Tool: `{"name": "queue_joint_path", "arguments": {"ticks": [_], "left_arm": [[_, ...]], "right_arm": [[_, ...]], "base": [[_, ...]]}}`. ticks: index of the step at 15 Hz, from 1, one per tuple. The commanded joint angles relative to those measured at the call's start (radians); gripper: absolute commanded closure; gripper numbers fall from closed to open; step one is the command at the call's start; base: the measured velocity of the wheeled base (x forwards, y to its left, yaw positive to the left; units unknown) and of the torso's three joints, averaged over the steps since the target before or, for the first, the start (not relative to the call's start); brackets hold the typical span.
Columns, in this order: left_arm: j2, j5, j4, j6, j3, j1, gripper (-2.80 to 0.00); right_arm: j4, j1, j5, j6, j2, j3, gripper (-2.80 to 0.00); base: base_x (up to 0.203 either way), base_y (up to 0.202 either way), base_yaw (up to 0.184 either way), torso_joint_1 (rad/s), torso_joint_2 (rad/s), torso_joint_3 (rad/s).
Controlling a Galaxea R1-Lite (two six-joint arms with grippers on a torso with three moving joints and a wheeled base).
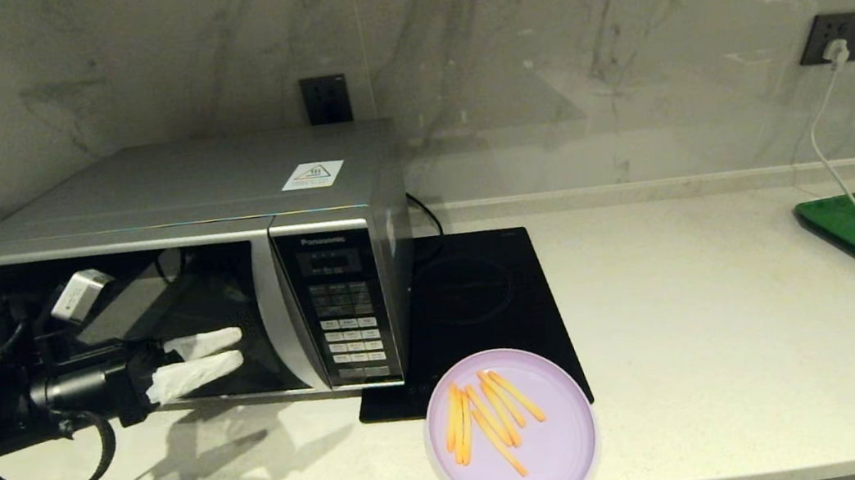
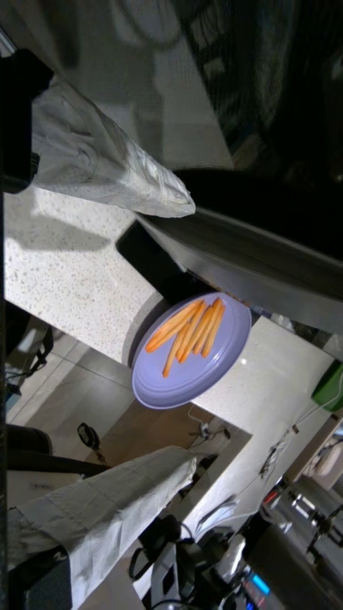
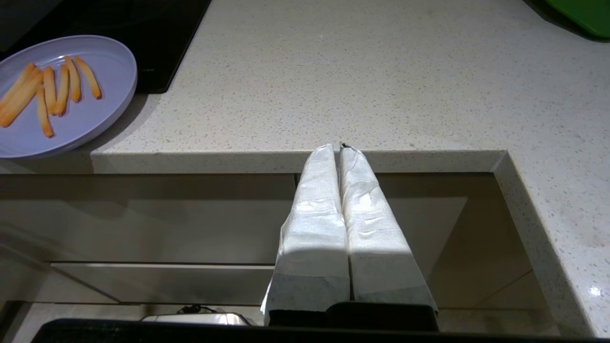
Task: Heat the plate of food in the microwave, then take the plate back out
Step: Open the microwave oven
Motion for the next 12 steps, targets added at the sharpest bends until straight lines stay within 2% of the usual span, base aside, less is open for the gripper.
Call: {"name": "queue_joint_path", "arguments": {"ticks": [1, 5, 9, 12], "left_arm": [[0.03, -0.007, -0.003, 0.002, -0.004, -0.037, -2.8], [0.031, -0.003, -0.003, 0.005, 0.003, -0.089, -2.8], [0.042, 0.005, -0.003, 0.006, 0.0, -0.111, -2.8], [0.078, 0.01, -0.059, 0.024, -0.001, -0.118, -2.8]], "right_arm": [[0.002, 0.001, 0.0, 0.001, 0.0, 0.0, 0.0], [0.002, 0.001, 0.0, 0.001, 0.0, 0.0, 0.0], [0.002, 0.0, 0.0, 0.001, 0.0, 0.0, 0.0], [0.002, 0.001, 0.0, 0.001, 0.0, 0.0, 0.0]], "base": [[0.0, 0.0, 0.0, 0.0, 0.0, 0.0], [0.0, 0.0, 0.0, 0.0, 0.0, 0.0], [0.0, 0.0, 0.0, 0.0, 0.0, 0.0], [0.0, 0.0, 0.0, 0.0, 0.0, 0.0]]}}
